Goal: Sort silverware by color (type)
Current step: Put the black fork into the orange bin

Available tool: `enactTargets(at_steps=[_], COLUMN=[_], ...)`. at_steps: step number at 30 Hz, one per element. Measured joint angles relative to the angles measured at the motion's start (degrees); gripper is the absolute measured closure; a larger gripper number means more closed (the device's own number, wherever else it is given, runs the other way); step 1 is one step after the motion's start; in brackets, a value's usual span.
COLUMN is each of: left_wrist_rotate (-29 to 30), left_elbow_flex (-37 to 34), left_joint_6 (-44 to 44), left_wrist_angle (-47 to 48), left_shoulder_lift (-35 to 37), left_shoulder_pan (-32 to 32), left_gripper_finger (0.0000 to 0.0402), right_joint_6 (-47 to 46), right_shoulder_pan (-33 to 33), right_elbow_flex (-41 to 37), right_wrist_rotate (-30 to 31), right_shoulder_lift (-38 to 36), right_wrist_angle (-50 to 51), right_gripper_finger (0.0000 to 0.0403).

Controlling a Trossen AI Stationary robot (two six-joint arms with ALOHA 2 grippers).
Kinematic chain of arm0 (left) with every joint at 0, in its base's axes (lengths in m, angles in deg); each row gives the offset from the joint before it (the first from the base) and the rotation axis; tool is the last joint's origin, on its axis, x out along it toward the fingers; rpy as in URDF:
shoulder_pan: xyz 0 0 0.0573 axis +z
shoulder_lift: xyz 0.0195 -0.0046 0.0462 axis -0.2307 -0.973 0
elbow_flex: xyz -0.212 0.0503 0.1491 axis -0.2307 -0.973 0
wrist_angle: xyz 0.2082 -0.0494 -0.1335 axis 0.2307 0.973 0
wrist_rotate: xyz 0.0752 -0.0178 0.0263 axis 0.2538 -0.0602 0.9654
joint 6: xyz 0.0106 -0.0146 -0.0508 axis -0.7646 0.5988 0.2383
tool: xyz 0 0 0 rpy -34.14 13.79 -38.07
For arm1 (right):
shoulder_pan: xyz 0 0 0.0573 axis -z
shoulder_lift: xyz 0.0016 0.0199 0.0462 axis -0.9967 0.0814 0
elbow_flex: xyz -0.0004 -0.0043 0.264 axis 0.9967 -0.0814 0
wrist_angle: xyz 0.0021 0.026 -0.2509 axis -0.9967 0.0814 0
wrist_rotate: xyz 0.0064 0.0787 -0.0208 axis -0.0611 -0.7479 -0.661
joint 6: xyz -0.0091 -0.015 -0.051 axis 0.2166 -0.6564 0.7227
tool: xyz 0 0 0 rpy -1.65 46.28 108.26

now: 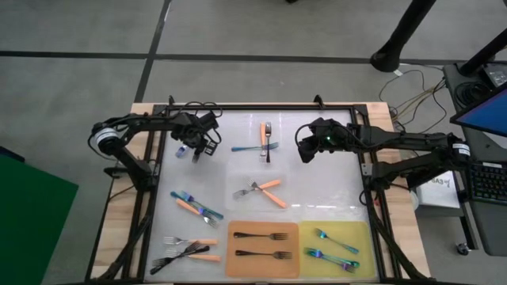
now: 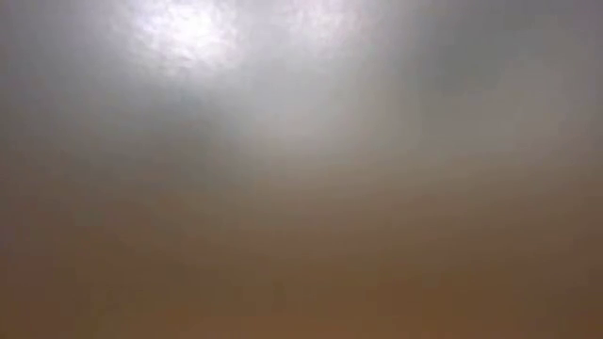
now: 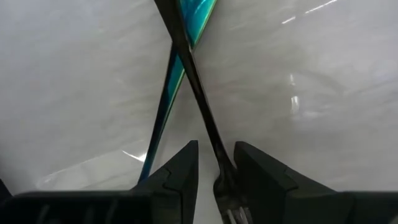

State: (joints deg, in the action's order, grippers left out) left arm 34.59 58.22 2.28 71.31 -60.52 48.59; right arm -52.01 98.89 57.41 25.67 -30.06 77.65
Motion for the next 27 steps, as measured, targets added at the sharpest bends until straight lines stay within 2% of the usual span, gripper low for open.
enactTargets(at_steps=[5,11,21,27], left_wrist_rotate=[0.61,0.77,0.42,0.47], left_elbow_flex=[0.05,-0.22,2.22,7.09], left_joint_6=[-2.13,-2.75,-9.42,-14.09], left_wrist_angle=[-0.26,-1.01,1.67,1.48], left_shoulder_lift=[-0.47,0.19,1.25,6.09], left_shoulder_pan=[-0.03,-0.05,-0.49,-0.5], left_gripper_finger=[0.0323,0.0394,0.0399,0.04], right_joint_6=[0.02,-0.11,-2.67,-6.1], right_shoulder_pan=[0.0,-0.02,-0.02,-0.02], right_elbow_flex=[0.0,0.0,0.0,0.0], right_wrist_rotate=[0.0,0.0,0.0,0.02], right_shoulder_lift=[0.0,0.0,0.02,0.02], right_wrist_angle=[0.01,-0.01,-0.02,-0.05], right_gripper_finger=[0.0316,0.0316,0.0316,0.0316])
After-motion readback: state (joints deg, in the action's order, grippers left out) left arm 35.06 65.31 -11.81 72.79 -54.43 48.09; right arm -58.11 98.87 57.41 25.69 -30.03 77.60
